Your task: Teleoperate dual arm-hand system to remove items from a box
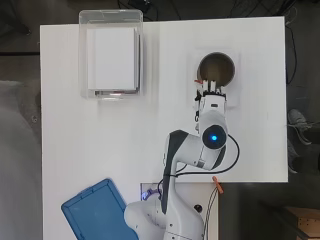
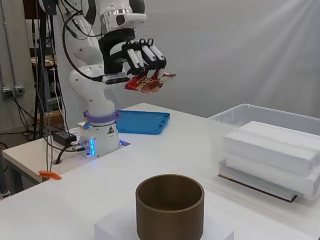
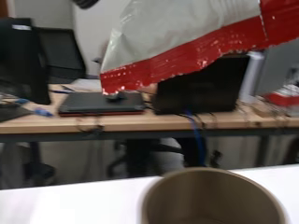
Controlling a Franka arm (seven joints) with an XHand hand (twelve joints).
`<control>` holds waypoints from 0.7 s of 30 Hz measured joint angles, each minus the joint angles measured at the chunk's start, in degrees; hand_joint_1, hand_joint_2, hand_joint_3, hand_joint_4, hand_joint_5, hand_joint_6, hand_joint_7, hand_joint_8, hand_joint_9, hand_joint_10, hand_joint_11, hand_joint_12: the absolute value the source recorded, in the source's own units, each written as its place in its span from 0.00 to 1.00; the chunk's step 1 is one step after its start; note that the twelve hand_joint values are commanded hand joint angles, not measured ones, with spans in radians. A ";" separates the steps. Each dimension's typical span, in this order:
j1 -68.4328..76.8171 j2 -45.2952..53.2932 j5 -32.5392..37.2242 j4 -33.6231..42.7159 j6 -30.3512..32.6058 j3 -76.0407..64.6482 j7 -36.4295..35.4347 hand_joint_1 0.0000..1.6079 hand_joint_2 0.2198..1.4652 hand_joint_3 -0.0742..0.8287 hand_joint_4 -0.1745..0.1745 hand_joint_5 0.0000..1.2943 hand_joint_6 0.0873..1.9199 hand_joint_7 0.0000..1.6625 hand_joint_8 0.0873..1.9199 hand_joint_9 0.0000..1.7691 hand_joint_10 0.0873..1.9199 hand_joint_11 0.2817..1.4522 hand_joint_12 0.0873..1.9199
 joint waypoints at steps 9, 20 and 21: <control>-0.84 20.59 -2.91 10.81 -0.04 -4.73 8.01 0.60 0.76 0.08 1.00 0.68 0.57 0.74 1.00 0.86 1.00 0.72 0.96; 43.69 31.62 4.50 17.07 0.51 -47.53 3.58 0.61 0.76 0.08 1.00 0.69 0.56 0.74 1.00 0.85 1.00 0.68 0.95; 45.53 32.60 4.98 18.08 0.29 -48.87 3.54 0.60 0.76 0.08 1.00 0.68 0.56 0.74 1.00 0.85 1.00 0.67 0.95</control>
